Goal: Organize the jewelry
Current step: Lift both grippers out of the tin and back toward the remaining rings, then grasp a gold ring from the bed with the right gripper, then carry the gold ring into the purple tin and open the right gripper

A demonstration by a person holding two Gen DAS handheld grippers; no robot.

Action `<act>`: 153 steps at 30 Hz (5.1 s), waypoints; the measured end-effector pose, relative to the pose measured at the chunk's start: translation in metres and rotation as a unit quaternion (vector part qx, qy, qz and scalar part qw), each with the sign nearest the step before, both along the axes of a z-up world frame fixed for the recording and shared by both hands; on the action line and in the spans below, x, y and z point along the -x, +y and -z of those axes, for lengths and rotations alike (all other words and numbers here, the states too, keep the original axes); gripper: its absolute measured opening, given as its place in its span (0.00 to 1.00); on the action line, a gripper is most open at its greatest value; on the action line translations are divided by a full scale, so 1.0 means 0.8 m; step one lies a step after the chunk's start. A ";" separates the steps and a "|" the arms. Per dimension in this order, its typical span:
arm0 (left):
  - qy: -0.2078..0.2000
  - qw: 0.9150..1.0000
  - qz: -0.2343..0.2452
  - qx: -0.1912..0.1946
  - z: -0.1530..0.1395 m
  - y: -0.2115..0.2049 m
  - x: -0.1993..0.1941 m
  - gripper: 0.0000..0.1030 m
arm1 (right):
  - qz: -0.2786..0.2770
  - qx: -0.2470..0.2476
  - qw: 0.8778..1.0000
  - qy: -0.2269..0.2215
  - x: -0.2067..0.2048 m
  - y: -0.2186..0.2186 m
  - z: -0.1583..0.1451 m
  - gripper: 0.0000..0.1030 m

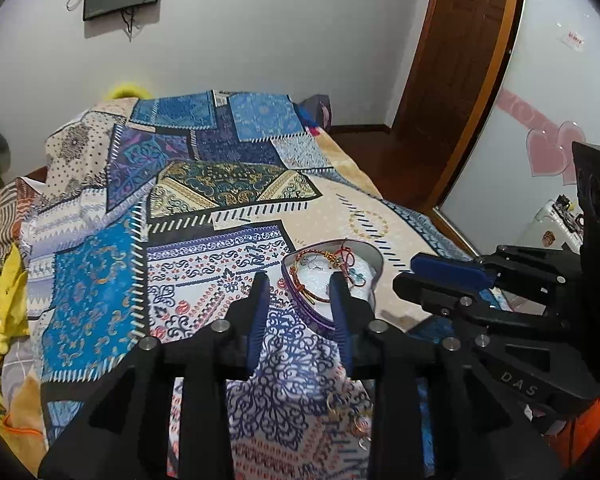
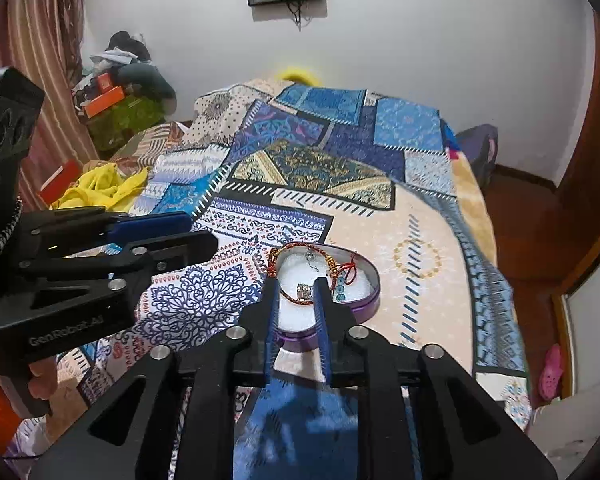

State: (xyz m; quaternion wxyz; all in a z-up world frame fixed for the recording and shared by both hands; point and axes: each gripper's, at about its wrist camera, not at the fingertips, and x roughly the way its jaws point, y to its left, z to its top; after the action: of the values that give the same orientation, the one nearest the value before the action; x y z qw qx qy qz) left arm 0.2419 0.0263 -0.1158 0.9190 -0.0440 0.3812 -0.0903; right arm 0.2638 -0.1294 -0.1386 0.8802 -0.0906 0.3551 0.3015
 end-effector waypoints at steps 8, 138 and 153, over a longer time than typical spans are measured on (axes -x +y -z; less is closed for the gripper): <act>-0.024 0.999 -0.019 -0.031 -0.022 0.000 0.049 0.55 | 0.012 -0.011 0.999 -0.029 0.033 -0.016 -0.021 0.38; 0.040 0.998 0.034 0.020 0.067 -0.028 -0.071 0.05 | -0.026 -0.010 0.999 0.042 -0.047 0.007 0.059 0.07; 0.038 0.999 0.032 0.015 0.062 -0.028 -0.067 0.05 | -0.027 -0.012 0.998 0.059 -0.051 0.002 0.062 0.07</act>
State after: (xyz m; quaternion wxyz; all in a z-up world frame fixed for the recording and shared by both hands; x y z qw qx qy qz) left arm 0.2954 0.0041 -0.1657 0.8999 -0.0489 0.4155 -0.1235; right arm 0.3042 -0.1275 -0.1880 0.8505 -0.0713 0.4001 0.3338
